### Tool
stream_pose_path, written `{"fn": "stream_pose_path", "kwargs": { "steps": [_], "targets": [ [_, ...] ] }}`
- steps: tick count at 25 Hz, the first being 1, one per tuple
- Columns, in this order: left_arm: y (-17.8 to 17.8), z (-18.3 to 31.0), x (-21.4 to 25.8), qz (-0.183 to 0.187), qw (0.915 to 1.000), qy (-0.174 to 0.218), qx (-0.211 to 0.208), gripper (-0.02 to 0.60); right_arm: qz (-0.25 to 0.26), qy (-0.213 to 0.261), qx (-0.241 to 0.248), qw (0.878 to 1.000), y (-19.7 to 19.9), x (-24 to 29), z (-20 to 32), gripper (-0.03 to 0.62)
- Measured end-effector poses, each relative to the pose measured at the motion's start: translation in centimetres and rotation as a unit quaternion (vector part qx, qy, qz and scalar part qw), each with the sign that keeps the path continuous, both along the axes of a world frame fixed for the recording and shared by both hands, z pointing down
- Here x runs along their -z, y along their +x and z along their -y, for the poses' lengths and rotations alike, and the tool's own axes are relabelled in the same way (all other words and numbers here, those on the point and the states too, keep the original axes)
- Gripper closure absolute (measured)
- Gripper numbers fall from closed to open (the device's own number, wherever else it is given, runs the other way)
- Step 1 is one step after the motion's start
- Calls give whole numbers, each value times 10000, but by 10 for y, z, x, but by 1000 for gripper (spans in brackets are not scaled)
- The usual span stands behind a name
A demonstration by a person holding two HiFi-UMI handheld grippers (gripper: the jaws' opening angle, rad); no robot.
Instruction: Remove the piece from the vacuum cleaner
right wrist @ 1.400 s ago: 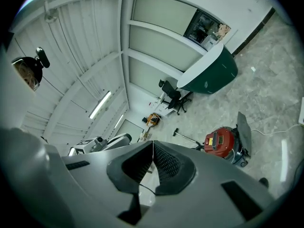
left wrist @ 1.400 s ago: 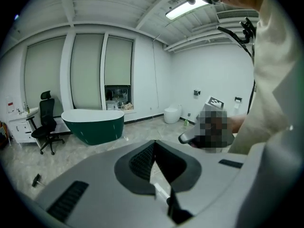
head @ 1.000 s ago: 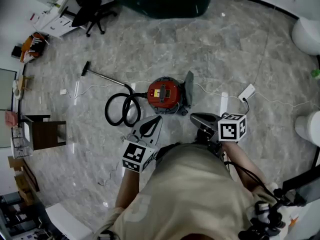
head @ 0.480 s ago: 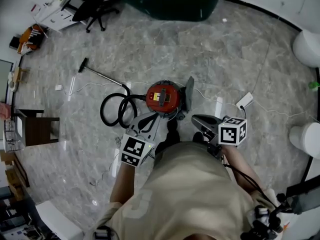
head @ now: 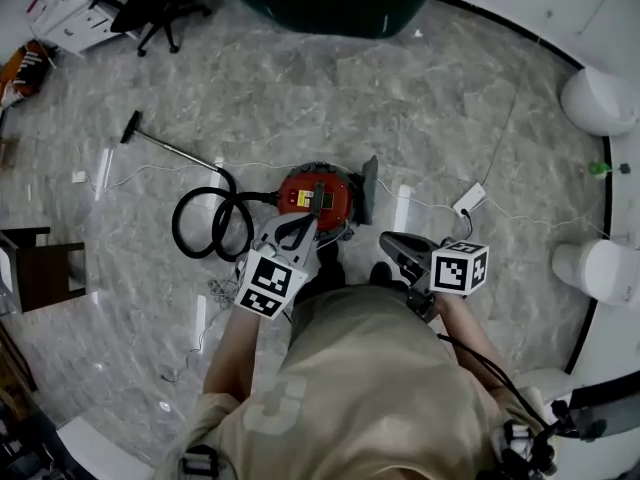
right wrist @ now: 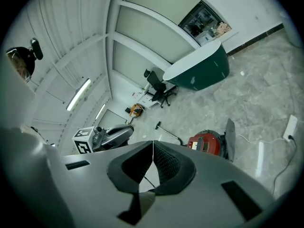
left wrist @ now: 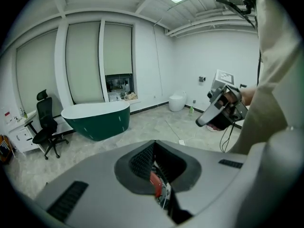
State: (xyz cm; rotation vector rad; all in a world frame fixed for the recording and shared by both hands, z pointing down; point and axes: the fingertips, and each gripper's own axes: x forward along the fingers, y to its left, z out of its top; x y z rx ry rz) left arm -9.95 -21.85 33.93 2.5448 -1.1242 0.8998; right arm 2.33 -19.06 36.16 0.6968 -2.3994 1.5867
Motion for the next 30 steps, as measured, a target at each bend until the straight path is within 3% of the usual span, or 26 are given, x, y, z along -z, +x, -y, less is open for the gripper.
{"fn": "stream_pose_path", "kwargs": {
  "steps": [3, 7, 17, 25, 30],
  "targets": [
    [-16, 8, -17, 218, 9994, -14, -271, 586, -319, -191, -106, 9993, -15, -11, 3, 589],
    [-32, 18, -36, -45, 9984, -253, -503, 586, -562, -287, -274, 9976, -33, -23, 9, 589],
    [-33, 47, -80, 2, 9944, -664, -823, 586, -932, -554, -458, 9931, -39, -51, 35, 589],
    [-11, 65, -128, 460, 9884, -966, -1077, 586, -1315, -879, -144, 9873, -24, -142, 65, 589],
    [-4, 63, -174, 385, 9860, -1300, -969, 586, -1894, -1037, 366, 9757, -18, -226, 68, 589]
  ]
}}
